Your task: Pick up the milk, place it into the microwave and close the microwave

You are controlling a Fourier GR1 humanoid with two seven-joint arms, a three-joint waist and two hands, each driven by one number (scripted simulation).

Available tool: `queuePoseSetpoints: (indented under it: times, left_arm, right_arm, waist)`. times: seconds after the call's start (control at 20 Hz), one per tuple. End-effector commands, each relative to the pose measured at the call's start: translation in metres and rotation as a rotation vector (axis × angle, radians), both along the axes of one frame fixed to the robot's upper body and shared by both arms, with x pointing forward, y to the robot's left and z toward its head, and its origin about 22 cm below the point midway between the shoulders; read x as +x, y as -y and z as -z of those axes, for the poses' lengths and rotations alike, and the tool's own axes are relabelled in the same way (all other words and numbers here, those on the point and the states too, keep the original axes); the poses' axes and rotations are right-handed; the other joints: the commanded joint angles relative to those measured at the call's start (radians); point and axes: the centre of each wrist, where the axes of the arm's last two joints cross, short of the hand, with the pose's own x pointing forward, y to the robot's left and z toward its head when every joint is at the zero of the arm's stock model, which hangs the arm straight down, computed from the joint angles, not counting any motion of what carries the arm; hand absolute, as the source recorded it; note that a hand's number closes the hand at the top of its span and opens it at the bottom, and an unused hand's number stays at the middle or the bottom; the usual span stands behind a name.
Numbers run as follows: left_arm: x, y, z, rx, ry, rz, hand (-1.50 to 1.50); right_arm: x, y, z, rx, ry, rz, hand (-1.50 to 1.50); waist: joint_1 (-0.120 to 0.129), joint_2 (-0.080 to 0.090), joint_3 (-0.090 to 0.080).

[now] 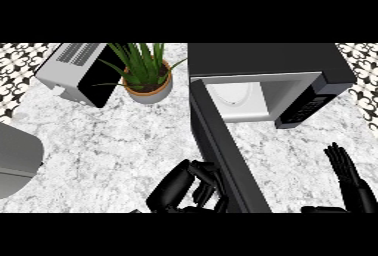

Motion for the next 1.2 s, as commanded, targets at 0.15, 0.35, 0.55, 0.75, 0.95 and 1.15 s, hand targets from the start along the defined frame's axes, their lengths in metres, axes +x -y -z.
queuePoseSetpoints:
  times: [0.15, 0.35, 0.55, 0.75, 0.95, 1.15]
  left_arm:
    - [0.010, 0.031, 0.043, 0.105, 0.041, -0.024, 1.50]
    - [0.003, 0.039, 0.058, 0.045, 0.083, -0.076, 1.50]
    - [0.010, 0.046, 0.061, 0.013, 0.091, -0.103, 1.50]
    - [0.010, 0.049, 0.071, 0.025, 0.038, -0.109, 1.50]
    - [0.032, 0.055, 0.058, 0.017, 0.046, -0.108, 1.50]
    - [0.030, 0.060, 0.051, -0.062, 0.070, -0.138, 1.50]
  right_arm:
    - [-0.018, 0.011, -0.035, 0.068, 0.102, -0.167, -1.50]
    - [-0.021, 0.004, -0.053, 0.113, 0.133, -0.201, -1.50]
    - [-0.014, -0.002, -0.074, 0.138, 0.165, -0.245, -1.50]
    - [-0.014, -0.006, -0.095, 0.123, 0.174, -0.293, -1.50]
    - [-0.010, -0.001, -0.118, 0.117, 0.176, -0.342, -1.50]
    - [-0.004, -0.007, -0.136, 0.126, 0.212, -0.393, -1.50]
  waist:
    - [-0.027, 0.006, -0.001]
    - [-0.030, 0.008, -0.002]
    - [-0.048, 0.013, -0.003]
    - [-0.070, 0.018, -0.003]
    - [-0.098, 0.024, -0.004]
    - [-0.123, 0.029, -0.005]
